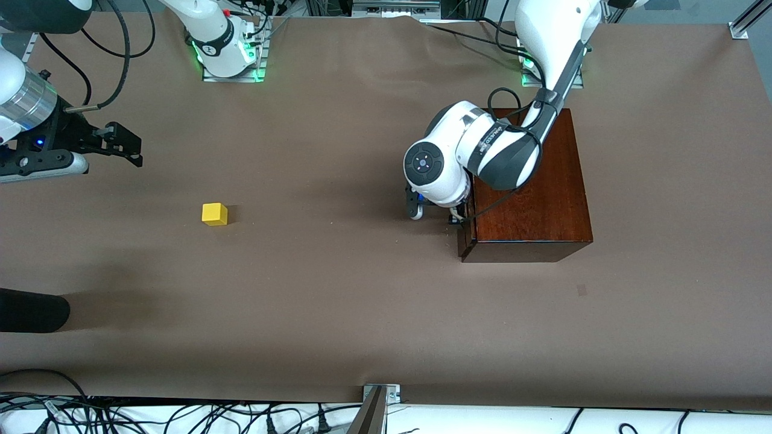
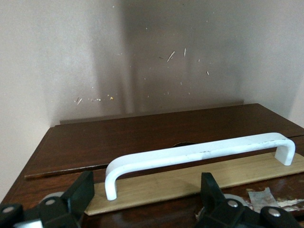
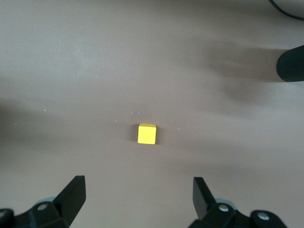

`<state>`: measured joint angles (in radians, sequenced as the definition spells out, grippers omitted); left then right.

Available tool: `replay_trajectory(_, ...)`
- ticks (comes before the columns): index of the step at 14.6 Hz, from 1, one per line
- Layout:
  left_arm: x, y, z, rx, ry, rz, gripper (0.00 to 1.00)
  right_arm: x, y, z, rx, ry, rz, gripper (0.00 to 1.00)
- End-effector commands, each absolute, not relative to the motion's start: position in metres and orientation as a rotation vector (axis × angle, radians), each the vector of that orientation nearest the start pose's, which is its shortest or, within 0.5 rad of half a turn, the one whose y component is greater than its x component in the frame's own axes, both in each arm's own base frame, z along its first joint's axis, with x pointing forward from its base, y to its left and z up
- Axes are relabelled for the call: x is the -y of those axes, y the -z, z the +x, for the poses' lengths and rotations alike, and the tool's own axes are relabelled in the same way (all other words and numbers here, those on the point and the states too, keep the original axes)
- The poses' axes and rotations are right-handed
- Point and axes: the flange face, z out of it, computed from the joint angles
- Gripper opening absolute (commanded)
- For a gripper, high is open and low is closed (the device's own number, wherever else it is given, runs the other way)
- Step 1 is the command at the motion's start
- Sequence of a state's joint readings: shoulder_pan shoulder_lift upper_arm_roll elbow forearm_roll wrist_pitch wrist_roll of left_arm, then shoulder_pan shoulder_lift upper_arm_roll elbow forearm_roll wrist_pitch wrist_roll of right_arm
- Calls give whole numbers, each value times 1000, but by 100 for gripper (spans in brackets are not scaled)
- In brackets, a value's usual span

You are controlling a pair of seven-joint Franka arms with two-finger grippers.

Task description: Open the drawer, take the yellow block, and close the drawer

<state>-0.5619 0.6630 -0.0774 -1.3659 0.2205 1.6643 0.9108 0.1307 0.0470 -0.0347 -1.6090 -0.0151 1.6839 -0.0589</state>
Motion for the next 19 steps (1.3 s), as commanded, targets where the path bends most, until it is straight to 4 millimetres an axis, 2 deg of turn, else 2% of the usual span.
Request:
replay_trajectory(1, 362, -314, 569, -2105, -615, -2021, 100, -52, -596, 577, 246, 34, -3135, 100)
replay_trajectory(5, 362, -318, 568, -2104, -617, -2023, 100, -48, -596, 578, 239, 34, -3136, 100)
replay_trajectory(8, 370, -349, 563, -2109, -568, -2056, 100, -47, -596, 578, 237, 34, -3136, 100)
replay_trajectory(10, 378, -377, 557, -2117, -493, -2144, 100, -47, -596, 578, 234, 34, -3136, 100)
replay_trajectory(12, 384, -416, 556, -2142, -387, -2234, 100, -48, -596, 578, 234, 34, -3136, 100)
replay_trajectory(14, 379, -464, 557, -2109, -272, -2284, 100, -47, -596, 578, 232, 34, -3136, 100)
replay_trajectory(16, 363, -501, 553, -1964, -226, -2393, 100, -48, -595, 578, 234, 31, -3136, 100)
replay_trajectory(19, 318, -555, 559, -1632, -119, -2617, 100, -48, -594, 578, 231, 29, -3135, 100)
